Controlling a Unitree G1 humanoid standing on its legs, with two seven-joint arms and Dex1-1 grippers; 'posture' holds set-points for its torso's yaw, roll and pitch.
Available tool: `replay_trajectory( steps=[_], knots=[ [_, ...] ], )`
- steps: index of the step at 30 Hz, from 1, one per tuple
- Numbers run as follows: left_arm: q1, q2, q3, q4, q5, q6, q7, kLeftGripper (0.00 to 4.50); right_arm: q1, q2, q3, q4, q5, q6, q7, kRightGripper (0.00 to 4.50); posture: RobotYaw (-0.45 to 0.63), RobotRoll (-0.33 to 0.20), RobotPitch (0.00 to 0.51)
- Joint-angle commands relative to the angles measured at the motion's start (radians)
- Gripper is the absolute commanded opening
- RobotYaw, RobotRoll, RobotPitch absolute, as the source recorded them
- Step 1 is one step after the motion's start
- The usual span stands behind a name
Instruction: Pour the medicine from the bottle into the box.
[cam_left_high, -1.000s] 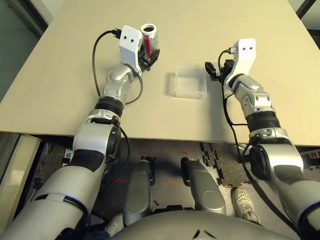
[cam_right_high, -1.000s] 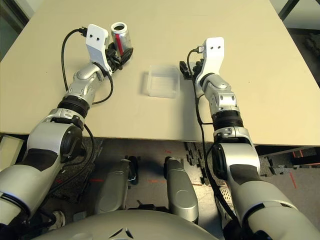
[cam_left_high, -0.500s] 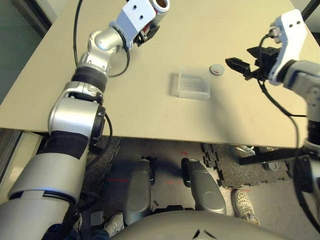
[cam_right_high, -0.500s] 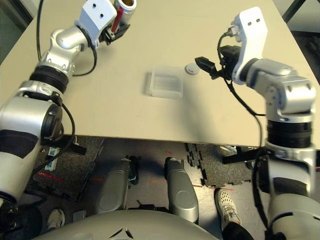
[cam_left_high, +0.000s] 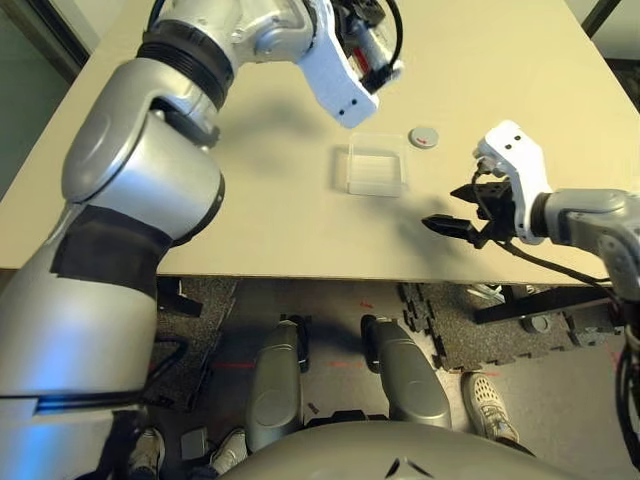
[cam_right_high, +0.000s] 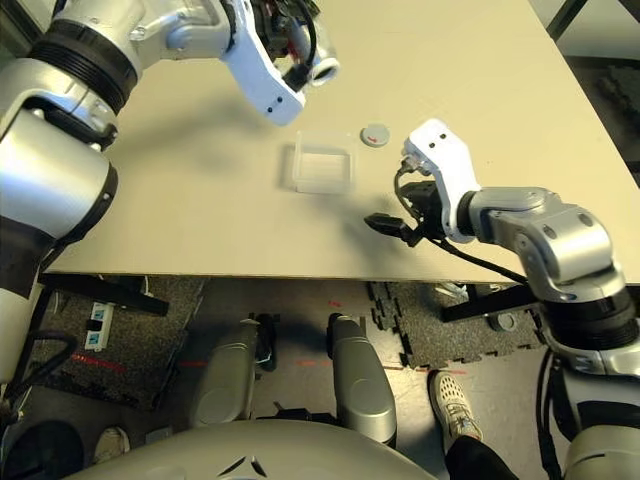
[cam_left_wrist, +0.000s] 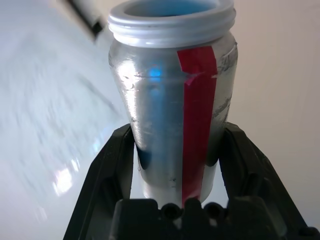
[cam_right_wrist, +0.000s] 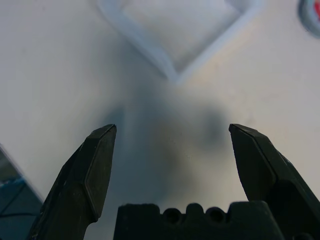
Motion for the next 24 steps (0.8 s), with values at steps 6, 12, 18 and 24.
replay_trajectory(
  steps=[6, 12, 18, 24],
  knots=[
    [0.013, -0.047, -0.006, 0.022, 0.005, -0.049, 0.011, 2.68, -0.065, 0.087, 0.028, 0.069, -0.049, -0.065, -0.028, 4.5, -0.06, 0.0, 0.162],
    [0.029, -0.031, 0.007, 0.025, -0.006, -0.042, -0.002, 2.68, -0.083, 0.093, 0.026, 0.088, -0.064, -0.082, -0.017, 4.5, -0.05, 0.0, 0.162],
    [0.078, -0.017, 0.192, 0.054, -0.201, -0.01, -0.179, 2.68, -0.086, 0.085, 0.032, 0.09, -0.066, -0.088, 0.011, 4.5, -0.04, 0.0, 0.163],
    [0.175, -0.023, 0.613, 0.05, -0.628, 0.205, -0.463, 2.68, -0.077, 0.073, 0.015, 0.069, -0.051, -0.077, 0.038, 4.5, -0.03, 0.0, 0.164]
  ],
)
